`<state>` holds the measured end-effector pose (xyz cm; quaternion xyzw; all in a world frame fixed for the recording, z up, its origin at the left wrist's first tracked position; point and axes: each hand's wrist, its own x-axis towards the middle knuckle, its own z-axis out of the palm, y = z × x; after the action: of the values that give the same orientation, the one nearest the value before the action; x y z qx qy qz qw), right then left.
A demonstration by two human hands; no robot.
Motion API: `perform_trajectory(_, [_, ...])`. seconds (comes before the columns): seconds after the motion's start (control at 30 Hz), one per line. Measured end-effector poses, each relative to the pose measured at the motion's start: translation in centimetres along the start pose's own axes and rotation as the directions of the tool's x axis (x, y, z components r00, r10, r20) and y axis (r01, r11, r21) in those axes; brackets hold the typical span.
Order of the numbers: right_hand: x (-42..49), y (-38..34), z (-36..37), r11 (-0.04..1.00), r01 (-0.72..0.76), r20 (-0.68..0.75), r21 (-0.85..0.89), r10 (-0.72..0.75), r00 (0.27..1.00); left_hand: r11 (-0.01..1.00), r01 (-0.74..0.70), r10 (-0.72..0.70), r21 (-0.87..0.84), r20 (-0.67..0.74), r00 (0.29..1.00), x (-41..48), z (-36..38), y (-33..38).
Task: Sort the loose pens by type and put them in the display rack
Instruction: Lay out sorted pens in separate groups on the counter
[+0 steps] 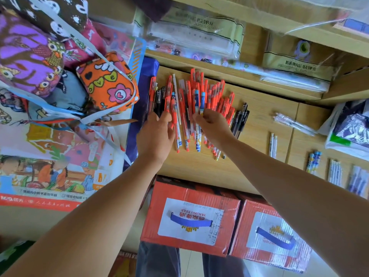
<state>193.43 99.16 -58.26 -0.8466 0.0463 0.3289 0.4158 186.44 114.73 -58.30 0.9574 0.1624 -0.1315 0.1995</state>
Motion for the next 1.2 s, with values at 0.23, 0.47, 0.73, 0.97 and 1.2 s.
perform_trajectory(0.23, [0.9, -1.4, 2.2, 0.976, 0.133, 0.062, -0.173, -0.124, 0.99, 0.999, -0.043, 0.044, 0.029, -0.013, 0.999, 0.6, 0.1, 0.0])
perform_trajectory(0.47, [0.5, -1.0, 2.2, 0.933, 0.141, 0.002, -0.332, -0.149, 0.989, 0.998, -0.018, 0.014, 0.062, 0.063, 0.998, 0.1, 0.6, 0.1])
perform_trajectory(0.73, [-0.7, -0.4, 3.0, 0.924, 0.114, 0.003, -0.366, -0.121, 0.993, 0.991, 0.136, -0.136, 0.0, 0.069, 0.988, -0.7, 0.7, -1.1])
perform_trajectory(0.97, [-0.6, -2.0, 5.6, 0.827, 0.065, -0.009, -0.558, -0.084, 0.996, 0.979, 0.105, -0.098, -0.174, 0.045, 0.994, -1.4, 0.8, -2.1])
perform_trajectory(1.2, [-0.7, -2.1, 6.0, 0.822, -0.018, -0.038, -0.569, -0.005, 0.999, 0.98, 0.088, -0.082, -0.181, 0.042, 0.996, -1.3, 1.2, -2.7])
